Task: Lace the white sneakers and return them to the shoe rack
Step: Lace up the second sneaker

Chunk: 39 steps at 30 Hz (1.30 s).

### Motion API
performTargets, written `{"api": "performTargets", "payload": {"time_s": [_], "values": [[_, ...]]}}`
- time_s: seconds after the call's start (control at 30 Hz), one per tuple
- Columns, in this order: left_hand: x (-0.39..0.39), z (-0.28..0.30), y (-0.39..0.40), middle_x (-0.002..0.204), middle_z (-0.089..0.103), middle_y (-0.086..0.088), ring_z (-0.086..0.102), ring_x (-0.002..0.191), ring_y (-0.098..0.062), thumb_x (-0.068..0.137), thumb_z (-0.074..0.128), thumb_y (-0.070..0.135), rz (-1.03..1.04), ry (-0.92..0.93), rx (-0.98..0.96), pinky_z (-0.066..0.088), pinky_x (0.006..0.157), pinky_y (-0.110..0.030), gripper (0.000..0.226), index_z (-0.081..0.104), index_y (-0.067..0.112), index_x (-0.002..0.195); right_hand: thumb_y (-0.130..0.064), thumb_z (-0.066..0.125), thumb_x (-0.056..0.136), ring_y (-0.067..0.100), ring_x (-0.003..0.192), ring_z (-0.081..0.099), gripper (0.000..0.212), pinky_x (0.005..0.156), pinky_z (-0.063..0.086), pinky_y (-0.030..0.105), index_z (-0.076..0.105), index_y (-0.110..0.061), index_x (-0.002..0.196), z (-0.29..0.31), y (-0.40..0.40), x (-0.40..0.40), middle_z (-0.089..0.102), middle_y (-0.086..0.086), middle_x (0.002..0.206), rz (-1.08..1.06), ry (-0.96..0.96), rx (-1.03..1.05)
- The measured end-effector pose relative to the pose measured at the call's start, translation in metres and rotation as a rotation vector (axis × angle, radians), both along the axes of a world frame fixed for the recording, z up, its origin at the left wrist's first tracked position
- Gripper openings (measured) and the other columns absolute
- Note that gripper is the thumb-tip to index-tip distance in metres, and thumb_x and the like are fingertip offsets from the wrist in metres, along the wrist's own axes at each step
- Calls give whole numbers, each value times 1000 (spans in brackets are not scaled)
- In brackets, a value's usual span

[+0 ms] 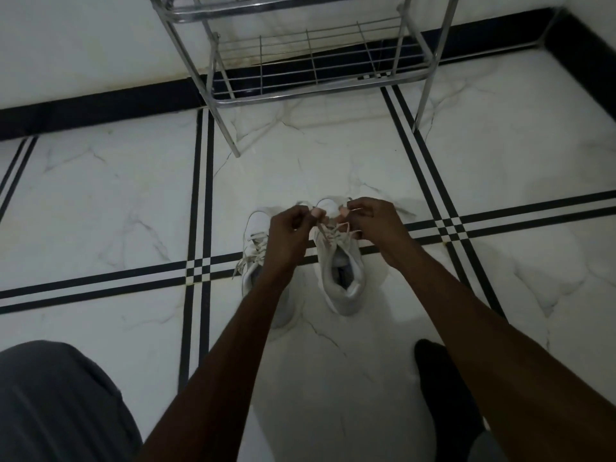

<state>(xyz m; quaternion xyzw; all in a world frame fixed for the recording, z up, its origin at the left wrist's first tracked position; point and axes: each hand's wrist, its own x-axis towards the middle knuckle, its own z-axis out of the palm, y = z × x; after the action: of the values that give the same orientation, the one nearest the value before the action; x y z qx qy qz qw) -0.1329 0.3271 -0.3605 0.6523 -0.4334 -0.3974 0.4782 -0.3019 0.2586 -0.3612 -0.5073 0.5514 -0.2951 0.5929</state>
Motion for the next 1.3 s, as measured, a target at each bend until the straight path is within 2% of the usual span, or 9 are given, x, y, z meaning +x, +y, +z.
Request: {"api": "performTargets", "payload": {"time_s": [0.1,0.27,0.43,0.6,0.77,0.9,1.1,1.2,1.3], "values": [[5,13,-11,93,82,-3,76,94,-11,98,69,32,-74,-150,-68,58,90,-32,24,83,12,99,-18,72,90,13,77,73,20,63,54,19,77,-10,107,14,2,8,78,6,91,272,131,-137],[8,8,-17,89,79,-16,74,91,-32,97,68,37,-87,-128,-73,58,86,-49,31,82,9,96,-21,61,98,-1,80,64,21,68,51,11,76,-9,107,29,0,9,73,-4,92,561,237,-140],[0,-8,-11,97,78,-13,74,100,-31,106,49,46,-169,-50,25,57,94,-55,44,74,9,102,-46,62,94,19,80,71,37,78,55,36,78,-13,93,24,-7,2,77,6,89,510,351,-277],[-3,-12,-10,98,80,-10,76,101,-26,107,43,51,-217,-38,109,58,97,-56,46,75,19,99,-30,73,89,19,78,74,20,78,62,39,76,-10,90,29,-16,-5,77,6,84,538,408,-303],[-4,-10,-12,95,77,-10,73,92,-20,107,52,33,-163,-73,76,59,94,-54,36,73,3,105,-6,76,82,21,75,73,9,78,62,37,79,-5,90,34,-17,-9,77,13,87,560,562,-510],[-7,-16,-10,104,77,-18,74,102,-32,107,55,21,-117,-16,139,61,88,-55,27,70,-1,111,-9,82,74,17,72,71,12,76,61,35,80,-11,85,20,-13,-6,78,7,86,412,576,-625],[-5,-17,-10,98,81,-13,77,95,-33,96,55,15,-201,-103,223,63,86,-54,34,75,23,123,-12,84,74,7,69,71,10,68,59,26,76,-10,80,3,-4,1,75,-1,80,98,308,-503],[-4,-17,-13,92,81,-12,76,82,-32,94,61,17,-183,-304,143,62,82,-46,35,74,25,126,-14,85,75,19,77,76,15,75,64,40,75,-7,84,1,-4,1,76,7,86,74,144,-329],[-3,-15,-15,97,78,-4,74,77,-22,95,71,25,-133,-332,133,63,73,-39,15,78,18,105,-11,85,75,27,80,77,19,76,64,47,73,-1,86,4,-4,-3,75,15,91,69,3,-229]]}}
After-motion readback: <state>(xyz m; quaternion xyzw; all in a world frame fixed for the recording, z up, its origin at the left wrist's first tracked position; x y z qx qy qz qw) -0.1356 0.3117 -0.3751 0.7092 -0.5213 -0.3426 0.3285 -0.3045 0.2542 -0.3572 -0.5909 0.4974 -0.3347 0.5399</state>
